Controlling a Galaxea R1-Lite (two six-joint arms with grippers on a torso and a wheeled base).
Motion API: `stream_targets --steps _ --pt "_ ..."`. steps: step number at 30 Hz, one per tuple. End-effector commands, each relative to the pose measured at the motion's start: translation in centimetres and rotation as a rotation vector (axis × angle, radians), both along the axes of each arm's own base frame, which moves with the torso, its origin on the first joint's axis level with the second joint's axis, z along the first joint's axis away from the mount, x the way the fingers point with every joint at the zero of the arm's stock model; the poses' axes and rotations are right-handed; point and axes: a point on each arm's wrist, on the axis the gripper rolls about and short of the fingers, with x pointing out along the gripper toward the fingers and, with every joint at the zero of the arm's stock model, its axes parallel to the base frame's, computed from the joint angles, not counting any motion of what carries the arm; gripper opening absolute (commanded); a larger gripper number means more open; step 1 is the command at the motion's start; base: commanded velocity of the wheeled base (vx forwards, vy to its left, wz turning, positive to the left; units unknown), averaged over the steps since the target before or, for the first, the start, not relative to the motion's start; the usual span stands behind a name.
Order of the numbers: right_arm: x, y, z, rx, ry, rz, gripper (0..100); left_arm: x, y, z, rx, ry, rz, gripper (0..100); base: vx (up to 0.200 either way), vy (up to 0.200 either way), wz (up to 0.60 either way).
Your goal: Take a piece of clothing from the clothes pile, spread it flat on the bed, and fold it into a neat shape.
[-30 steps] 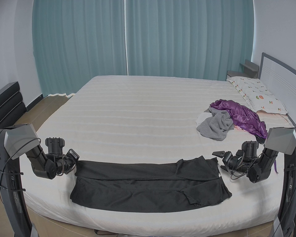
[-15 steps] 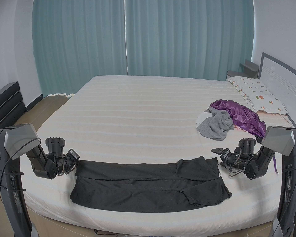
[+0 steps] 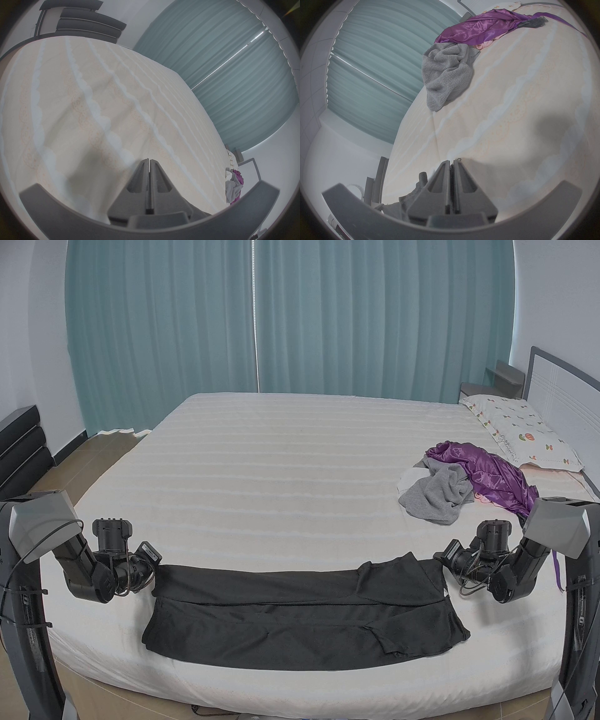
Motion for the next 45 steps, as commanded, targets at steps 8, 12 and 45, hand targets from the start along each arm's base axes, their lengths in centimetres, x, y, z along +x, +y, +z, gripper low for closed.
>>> stream_targets --steps 8,12,45 --pt "-0.1 -0.2 -0.3 0.000 0.006 -0.006 0 0.0 0.0 -0.1 -0.003 0.002 -0.001 0 0.000 0.000 0.00" --pt "-0.3 -0.2 -0.1 0.002 0.004 -0.006 100 0.0 -0.1 0.0 -0.010 -0.001 -0.008 0 0.000 0.000 0.00" --pt "-13.7 1.4 5.9 0.125 0.077 -0.084 100 -12.2 -2.9 3.4 -0.139 0.078 -0.131 100 -0.055 0.000 0.00"
